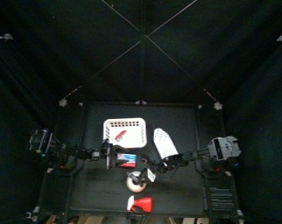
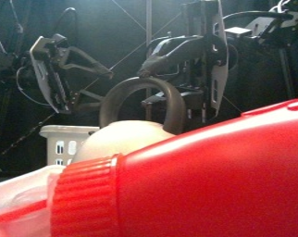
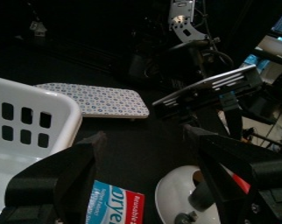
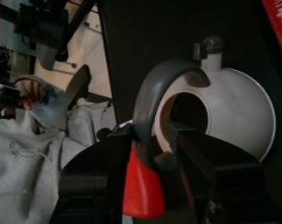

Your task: Place kettle on table

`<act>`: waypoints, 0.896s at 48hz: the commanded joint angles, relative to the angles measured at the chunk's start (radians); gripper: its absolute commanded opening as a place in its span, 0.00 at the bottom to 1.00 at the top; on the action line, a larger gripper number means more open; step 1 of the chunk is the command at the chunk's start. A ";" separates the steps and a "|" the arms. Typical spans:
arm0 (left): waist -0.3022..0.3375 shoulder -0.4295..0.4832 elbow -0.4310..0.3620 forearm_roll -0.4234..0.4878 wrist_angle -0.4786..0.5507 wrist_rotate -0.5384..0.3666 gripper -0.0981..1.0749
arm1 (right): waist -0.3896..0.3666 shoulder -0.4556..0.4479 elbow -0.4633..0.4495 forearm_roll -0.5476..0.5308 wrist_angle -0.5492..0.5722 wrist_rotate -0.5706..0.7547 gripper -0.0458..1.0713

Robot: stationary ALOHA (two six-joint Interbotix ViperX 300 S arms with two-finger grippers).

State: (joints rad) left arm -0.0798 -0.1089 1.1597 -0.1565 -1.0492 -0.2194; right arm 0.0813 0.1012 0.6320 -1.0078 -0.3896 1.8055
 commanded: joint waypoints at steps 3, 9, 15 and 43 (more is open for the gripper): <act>-0.002 -0.006 -0.008 -0.002 -0.005 -0.002 0.97 | -0.021 -0.060 0.002 -0.003 0.021 -0.003 0.71; 0.000 -0.006 -0.008 -0.002 -0.005 -0.002 0.97 | -0.028 -0.101 0.021 -0.006 0.040 -0.005 0.71; -0.002 -0.006 -0.008 0.000 -0.005 -0.002 0.97 | -0.028 -0.132 0.041 -0.006 0.057 -0.003 0.71; -0.002 -0.005 0.000 -0.014 -0.005 0.002 0.97 | -0.008 -0.206 0.123 -0.046 0.067 -0.008 0.71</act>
State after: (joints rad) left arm -0.0798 -0.1089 1.1612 -0.1672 -1.0492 -0.2209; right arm 0.0644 -0.0721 0.7609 -1.0308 -0.3206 1.8024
